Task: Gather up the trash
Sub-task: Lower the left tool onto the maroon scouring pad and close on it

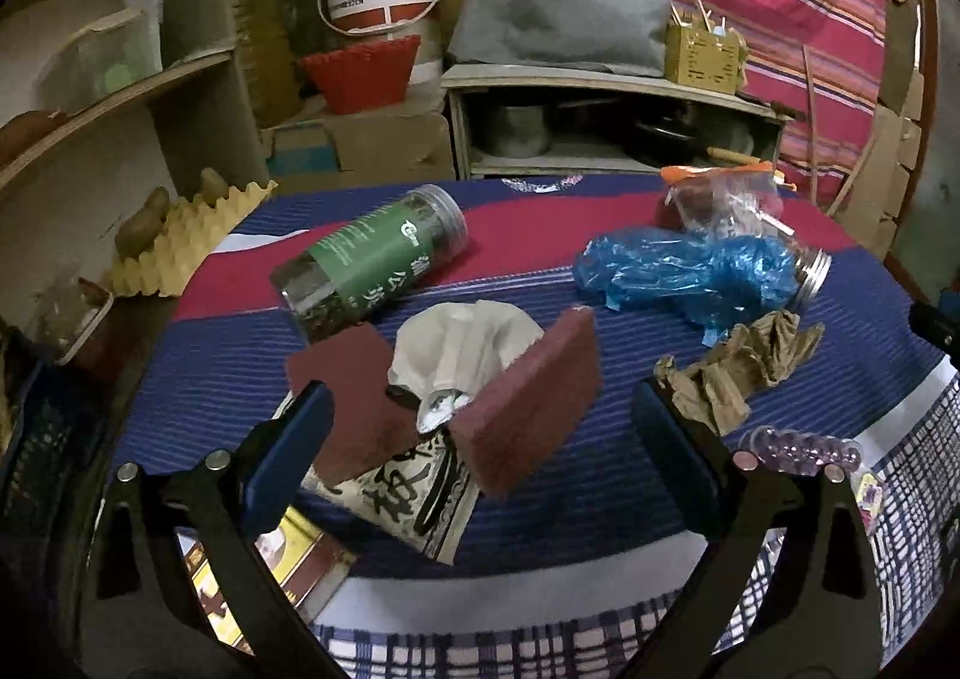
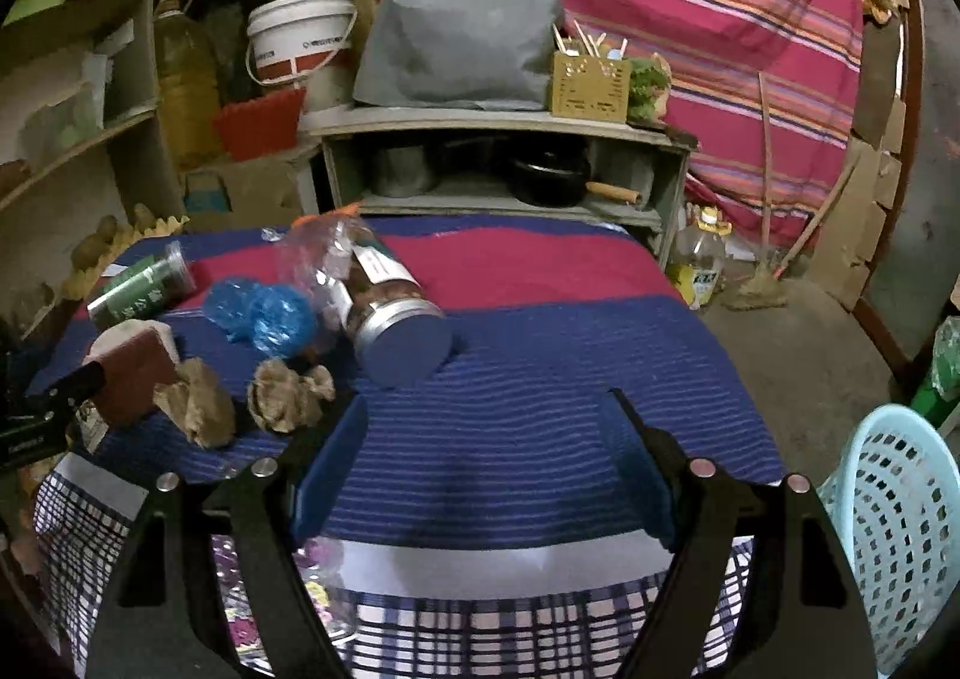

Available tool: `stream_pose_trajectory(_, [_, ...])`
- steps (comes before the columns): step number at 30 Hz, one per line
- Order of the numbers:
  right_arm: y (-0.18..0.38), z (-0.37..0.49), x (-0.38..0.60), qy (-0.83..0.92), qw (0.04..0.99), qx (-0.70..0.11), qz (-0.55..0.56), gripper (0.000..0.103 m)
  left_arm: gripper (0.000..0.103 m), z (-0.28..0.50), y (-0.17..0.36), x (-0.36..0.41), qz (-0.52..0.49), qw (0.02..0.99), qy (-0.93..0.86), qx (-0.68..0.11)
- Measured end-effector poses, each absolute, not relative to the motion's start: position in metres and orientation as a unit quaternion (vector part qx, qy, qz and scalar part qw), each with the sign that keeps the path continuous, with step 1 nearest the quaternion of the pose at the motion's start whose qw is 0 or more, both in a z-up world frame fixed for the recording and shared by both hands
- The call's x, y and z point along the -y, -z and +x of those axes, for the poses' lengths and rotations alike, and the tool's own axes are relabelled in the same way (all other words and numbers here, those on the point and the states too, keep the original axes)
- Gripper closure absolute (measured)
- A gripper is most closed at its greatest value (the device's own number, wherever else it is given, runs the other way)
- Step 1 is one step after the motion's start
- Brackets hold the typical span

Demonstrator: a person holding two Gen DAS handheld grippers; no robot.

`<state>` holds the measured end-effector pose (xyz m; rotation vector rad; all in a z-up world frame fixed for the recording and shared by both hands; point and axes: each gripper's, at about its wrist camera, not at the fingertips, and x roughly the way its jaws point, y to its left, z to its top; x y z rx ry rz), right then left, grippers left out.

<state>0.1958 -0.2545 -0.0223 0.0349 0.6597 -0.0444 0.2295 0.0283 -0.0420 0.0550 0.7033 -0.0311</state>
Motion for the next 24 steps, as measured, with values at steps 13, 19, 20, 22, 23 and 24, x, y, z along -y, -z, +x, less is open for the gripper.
stream_pose_trajectory(13, [0.035,0.202,0.261,0.020,0.939,-0.341,0.030,0.025,0.033,0.253,0.056,-0.031,0.008,0.931,0.040,-0.363])
stream_pose_trajectory(19, [0.037,0.202,0.252,0.015,0.939,-0.344,0.020,0.025,0.049,0.246,0.052,-0.024,0.013,0.929,0.067,-0.363])
stream_pose_trajectory(20, [0.037,0.202,0.251,0.014,0.939,-0.344,0.018,0.025,0.051,0.244,0.051,-0.022,0.017,0.929,0.070,-0.362])
stream_pose_trajectory(22, [0.038,0.202,0.248,0.011,0.938,-0.345,0.013,0.025,0.053,0.241,0.050,-0.018,0.030,0.930,0.071,-0.360])
stream_pose_trajectory(23, [0.038,0.202,0.246,0.010,0.938,-0.346,0.010,0.025,0.055,0.240,0.050,-0.017,0.034,0.929,0.074,-0.360])
stream_pose_trajectory(24, [0.039,0.202,0.245,0.009,0.938,-0.347,0.007,0.025,0.055,0.238,0.050,-0.016,0.037,0.929,0.076,-0.361])
